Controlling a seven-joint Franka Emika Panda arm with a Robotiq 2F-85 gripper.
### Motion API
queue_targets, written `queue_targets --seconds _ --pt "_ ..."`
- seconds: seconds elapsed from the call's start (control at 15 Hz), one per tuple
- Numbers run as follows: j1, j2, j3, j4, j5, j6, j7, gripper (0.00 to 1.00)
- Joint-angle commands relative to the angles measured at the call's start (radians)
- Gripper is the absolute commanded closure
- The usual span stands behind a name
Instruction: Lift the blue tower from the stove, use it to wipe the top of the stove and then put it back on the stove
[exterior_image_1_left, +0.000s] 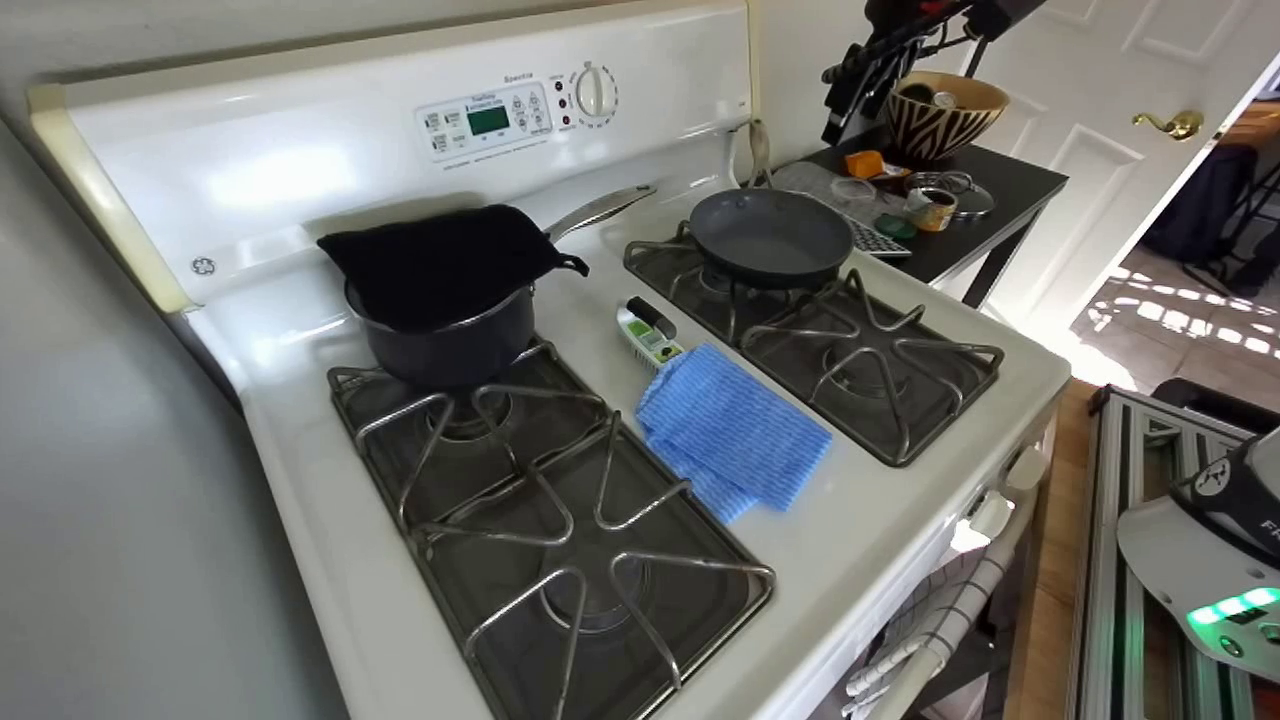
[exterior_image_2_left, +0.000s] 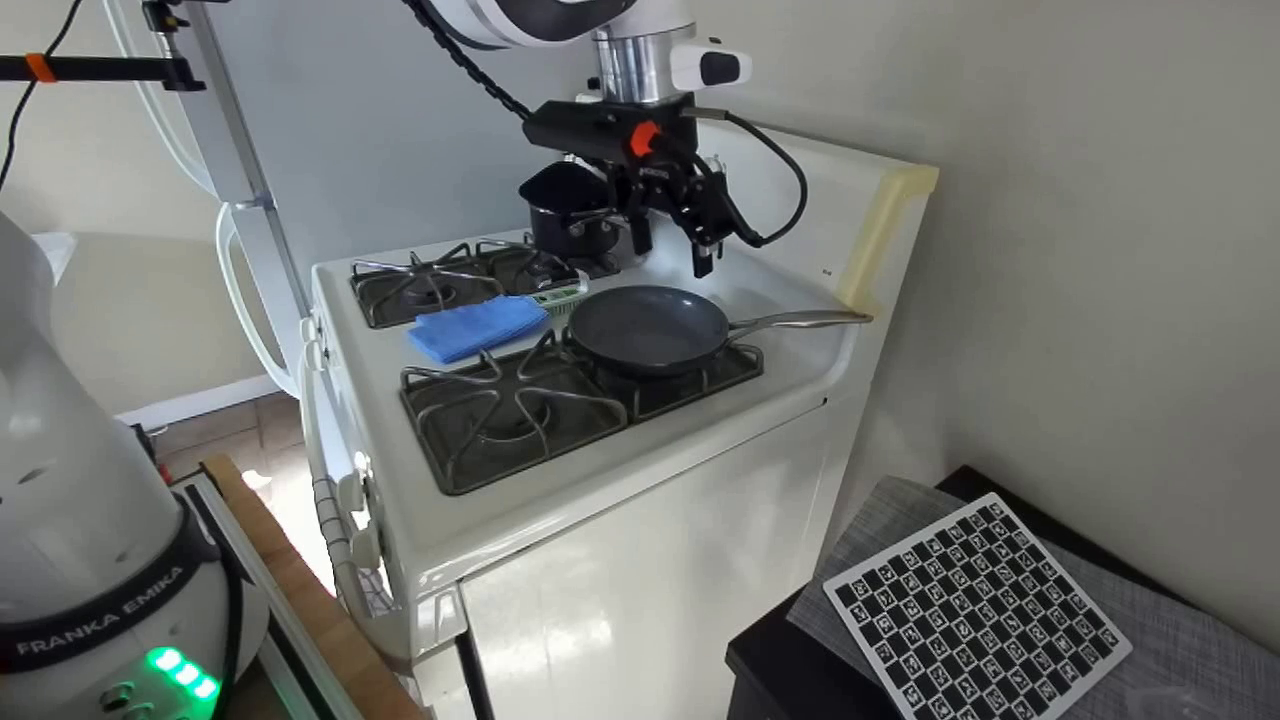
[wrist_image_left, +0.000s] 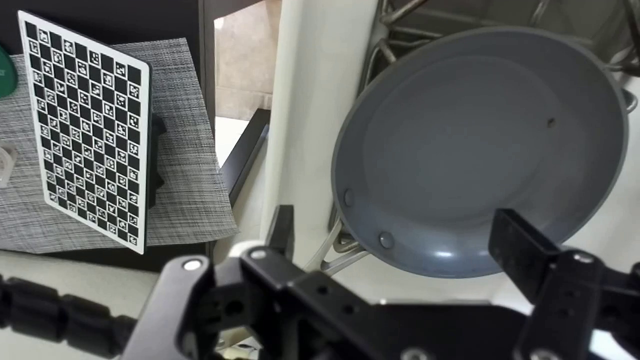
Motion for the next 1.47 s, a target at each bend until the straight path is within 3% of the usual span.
queue_targets --seconds 0.0,0.47,0.53,1.0,1.4 --pt "0.029 -0.027 0.073 -0.018 -0.034 -0.049 0.101 0.0" --pt "0.116 0.016 0.207 -0.017 -0.038 -0.11 0.261 0.0" --pt "0.107 0.008 0.182 -0.01 -0.022 -0.09 0.22 0.0" --pt "0.122 0.02 0.201 -0.012 -0.026 -0.095 0.245 0.0" --pt "0.184 -0.017 0.284 -0.07 -0.028 -0.074 0.359 0.0"
